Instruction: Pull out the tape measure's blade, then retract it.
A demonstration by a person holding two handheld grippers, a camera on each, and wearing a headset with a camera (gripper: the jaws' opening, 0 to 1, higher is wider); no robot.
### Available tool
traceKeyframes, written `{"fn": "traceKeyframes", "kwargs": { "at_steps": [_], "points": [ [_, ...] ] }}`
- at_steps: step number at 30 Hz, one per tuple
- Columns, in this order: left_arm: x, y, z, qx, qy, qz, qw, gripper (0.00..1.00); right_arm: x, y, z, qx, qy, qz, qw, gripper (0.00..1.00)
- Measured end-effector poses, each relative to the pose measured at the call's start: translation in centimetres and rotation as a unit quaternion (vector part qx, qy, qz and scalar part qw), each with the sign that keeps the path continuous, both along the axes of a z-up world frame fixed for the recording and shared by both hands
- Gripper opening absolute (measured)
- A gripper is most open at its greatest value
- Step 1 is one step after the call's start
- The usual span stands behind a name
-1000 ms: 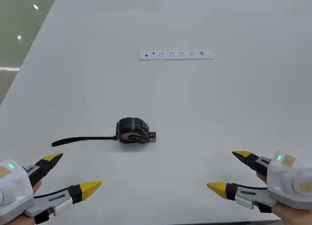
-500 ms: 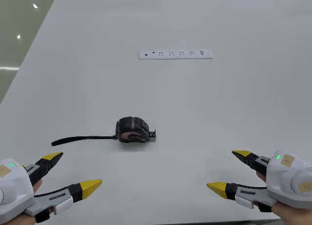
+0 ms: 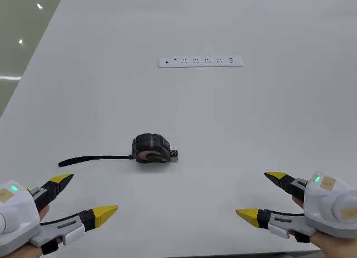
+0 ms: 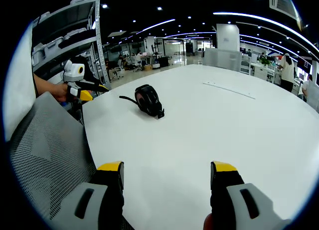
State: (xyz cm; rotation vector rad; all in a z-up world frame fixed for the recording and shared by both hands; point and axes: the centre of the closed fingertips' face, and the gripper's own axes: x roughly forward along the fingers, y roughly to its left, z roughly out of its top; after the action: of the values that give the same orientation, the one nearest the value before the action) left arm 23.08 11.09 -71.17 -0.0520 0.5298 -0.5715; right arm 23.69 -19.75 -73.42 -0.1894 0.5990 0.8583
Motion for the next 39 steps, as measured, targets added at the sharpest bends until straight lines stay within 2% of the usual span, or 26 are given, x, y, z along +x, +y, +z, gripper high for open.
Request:
{"fn": "traceKeyframes", "kwargs": {
  "at_steps": [8,19,24,39],
  "points": [
    [-0.3,-0.3,-0.4,-0.003,0.003,0.001,1.0000,0.79,-0.2,0.3,-0.1,-0.001,0.000,0.005,1.0000,0.68],
    [0.0,-0.3,-0.2,0.000,0.002,-0.004,1.0000,0.79,0.0,0.3,0.1,0.002,-0.003,0.005,1.0000,0.69],
    [0.3,-0.5,-0.1,0.000,0.000,-0.006,1.0000,0.80,0.3,0.5,0.2,0.009,-0.001,0.004,1.0000,0.69],
    [1.3,-1.5,-0.1,0.002,-0.001,-0.030,0.9995,0.80,1.4,1.2,-0.3,0.003,0.002,0.026,0.9997,0.69]
  ]
}}
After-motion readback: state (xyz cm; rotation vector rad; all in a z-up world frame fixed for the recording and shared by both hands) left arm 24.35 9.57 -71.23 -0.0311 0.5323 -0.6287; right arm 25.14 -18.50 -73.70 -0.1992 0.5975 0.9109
